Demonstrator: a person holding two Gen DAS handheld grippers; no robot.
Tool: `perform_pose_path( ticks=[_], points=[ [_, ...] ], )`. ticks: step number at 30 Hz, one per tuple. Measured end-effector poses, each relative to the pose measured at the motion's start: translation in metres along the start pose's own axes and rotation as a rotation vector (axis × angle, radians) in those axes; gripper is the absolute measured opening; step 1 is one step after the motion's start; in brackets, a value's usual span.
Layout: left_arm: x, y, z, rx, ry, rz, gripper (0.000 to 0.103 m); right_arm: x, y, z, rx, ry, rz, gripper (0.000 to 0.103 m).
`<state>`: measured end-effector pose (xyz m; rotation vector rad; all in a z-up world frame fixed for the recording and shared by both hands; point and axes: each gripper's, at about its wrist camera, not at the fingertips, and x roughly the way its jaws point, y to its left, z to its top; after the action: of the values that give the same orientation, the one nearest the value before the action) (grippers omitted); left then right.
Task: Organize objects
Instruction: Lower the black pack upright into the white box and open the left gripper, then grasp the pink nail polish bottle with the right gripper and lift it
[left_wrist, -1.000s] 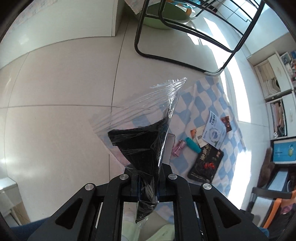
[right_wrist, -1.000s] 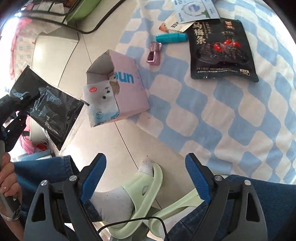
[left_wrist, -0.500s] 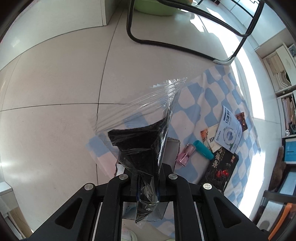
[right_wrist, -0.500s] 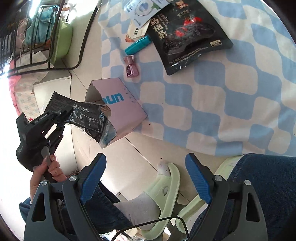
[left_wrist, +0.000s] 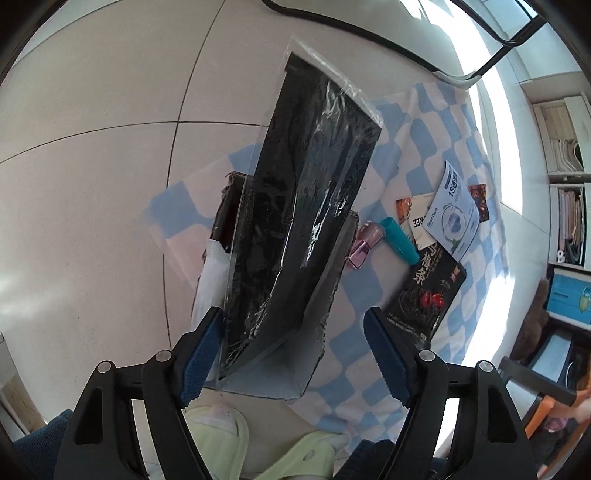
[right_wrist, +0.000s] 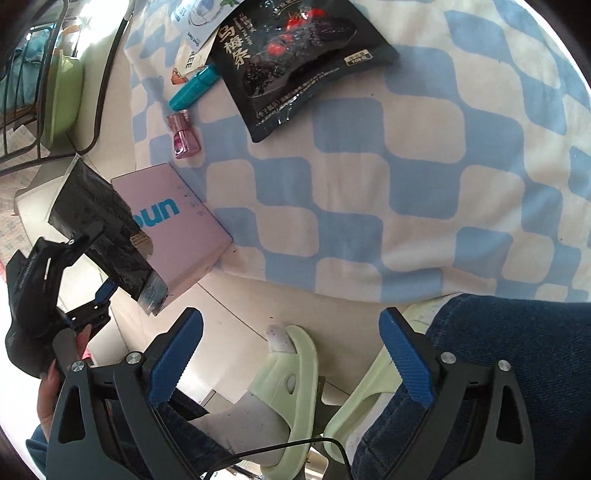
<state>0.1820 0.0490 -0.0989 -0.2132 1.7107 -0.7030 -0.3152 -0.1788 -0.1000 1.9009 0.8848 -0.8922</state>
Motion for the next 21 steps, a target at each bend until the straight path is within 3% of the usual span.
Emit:
perform_pose_path(
  ticks=[5,9,14,16,18,21],
  points=[
    [-0.027,0.009,-0.015,-0.014,-0.02,0.063,0.076,0.009,-0.008,0.004,0.016,0.003,-0.033,0.096],
    [-0.048,0.016,-0.032,-0.078,-0.011,0.046,0.076,0.027,-0.005,0.013,-0.002,0.043,-0.068,0.096],
    [-0.089,0.035,-0.055,-0.08,0.004,0.018,0.076,0.049,0.015,0.038,-0.006,0.061,-0.018,0.096],
    [-0.094,0.033,-0.062,-0.052,0.002,0.02,0.076,0.05,0.032,0.051,-0.05,0.013,-0.037,0.092],
    [-0.094,0.025,-0.066,-0.015,0.005,0.037,0.076,0.051,0.051,0.065,-0.114,-0.026,-0.057,0.08],
    [-0.092,0.018,-0.069,0.023,0.009,0.047,0.076,0.054,0.082,0.088,-0.194,-0.059,-0.054,0.073]
  ],
)
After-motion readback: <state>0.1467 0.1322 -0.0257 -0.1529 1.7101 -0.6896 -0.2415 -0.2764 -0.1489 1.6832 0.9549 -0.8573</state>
